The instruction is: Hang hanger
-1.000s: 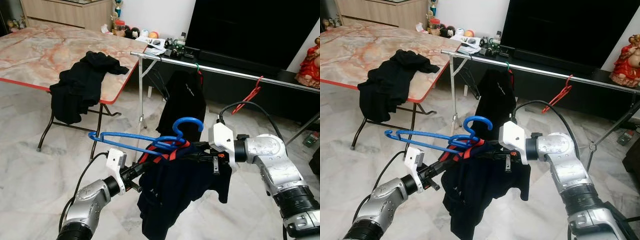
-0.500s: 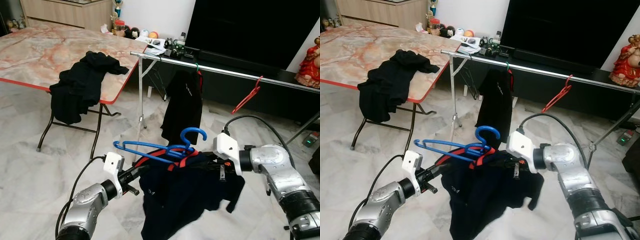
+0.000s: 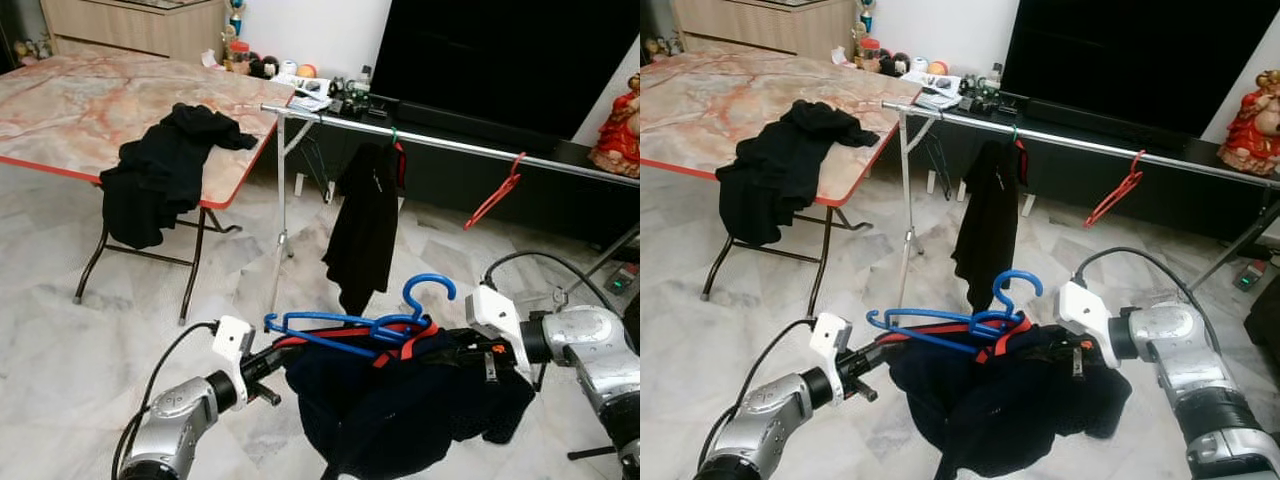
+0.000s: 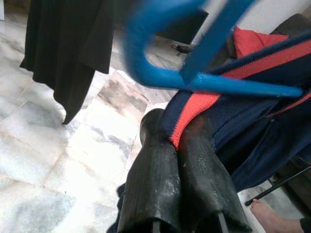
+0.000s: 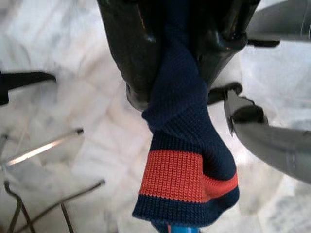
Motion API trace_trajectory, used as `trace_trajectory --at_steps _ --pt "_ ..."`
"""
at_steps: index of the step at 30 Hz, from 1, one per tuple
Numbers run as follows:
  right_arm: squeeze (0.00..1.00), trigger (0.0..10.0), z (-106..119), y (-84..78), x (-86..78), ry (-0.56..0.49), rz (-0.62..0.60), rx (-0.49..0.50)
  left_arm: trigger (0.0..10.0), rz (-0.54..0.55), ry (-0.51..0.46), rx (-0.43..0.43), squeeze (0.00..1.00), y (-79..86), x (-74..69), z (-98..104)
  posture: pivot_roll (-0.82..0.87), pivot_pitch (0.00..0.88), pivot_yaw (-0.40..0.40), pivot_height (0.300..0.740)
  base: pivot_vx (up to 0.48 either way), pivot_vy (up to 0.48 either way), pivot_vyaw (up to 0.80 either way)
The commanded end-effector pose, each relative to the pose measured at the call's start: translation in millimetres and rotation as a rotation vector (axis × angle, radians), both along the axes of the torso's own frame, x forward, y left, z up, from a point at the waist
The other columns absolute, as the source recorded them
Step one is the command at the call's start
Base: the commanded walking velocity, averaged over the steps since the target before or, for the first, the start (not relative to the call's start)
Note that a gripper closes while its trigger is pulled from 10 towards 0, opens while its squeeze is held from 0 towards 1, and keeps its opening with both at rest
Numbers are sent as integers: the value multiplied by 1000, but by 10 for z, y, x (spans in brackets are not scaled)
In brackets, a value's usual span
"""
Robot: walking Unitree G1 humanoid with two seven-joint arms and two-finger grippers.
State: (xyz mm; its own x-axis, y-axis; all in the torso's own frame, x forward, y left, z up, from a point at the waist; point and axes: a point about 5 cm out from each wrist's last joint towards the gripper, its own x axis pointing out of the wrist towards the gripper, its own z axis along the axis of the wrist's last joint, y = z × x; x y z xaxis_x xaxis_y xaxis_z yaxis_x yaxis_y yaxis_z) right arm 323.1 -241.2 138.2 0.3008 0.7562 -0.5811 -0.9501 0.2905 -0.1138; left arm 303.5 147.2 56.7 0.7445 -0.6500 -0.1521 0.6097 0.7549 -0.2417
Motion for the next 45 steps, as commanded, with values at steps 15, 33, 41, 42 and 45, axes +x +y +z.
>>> trace_trajectory --at_steps 15,33,41,42,45 --pt "0 0 196 -389 -3 -51 -113 -20 0 18 23 46 0 77 -39 -71 51 26 -127 740 0 0 0" --pt "0 0 -45 -779 -241 89 -101 -424 0 18 33 62 0 96 -50 -92 46 39 -117 740 0 0 0" --pt "0 0 -142 -758 -187 11 -116 -557 0 2 34 70 0 78 -48 -90 43 40 -112 740 0 0 0" --pt "0 0 -163 -729 -183 5 -108 -550 0 -6 32 70 0 70 -50 -84 44 40 -111 740 0 0 0" --pt "0 0 -291 -582 -188 18 -79 -489 0 -52 -3 56 0 55 -46 35 48 41 -110 740 0 0 0"
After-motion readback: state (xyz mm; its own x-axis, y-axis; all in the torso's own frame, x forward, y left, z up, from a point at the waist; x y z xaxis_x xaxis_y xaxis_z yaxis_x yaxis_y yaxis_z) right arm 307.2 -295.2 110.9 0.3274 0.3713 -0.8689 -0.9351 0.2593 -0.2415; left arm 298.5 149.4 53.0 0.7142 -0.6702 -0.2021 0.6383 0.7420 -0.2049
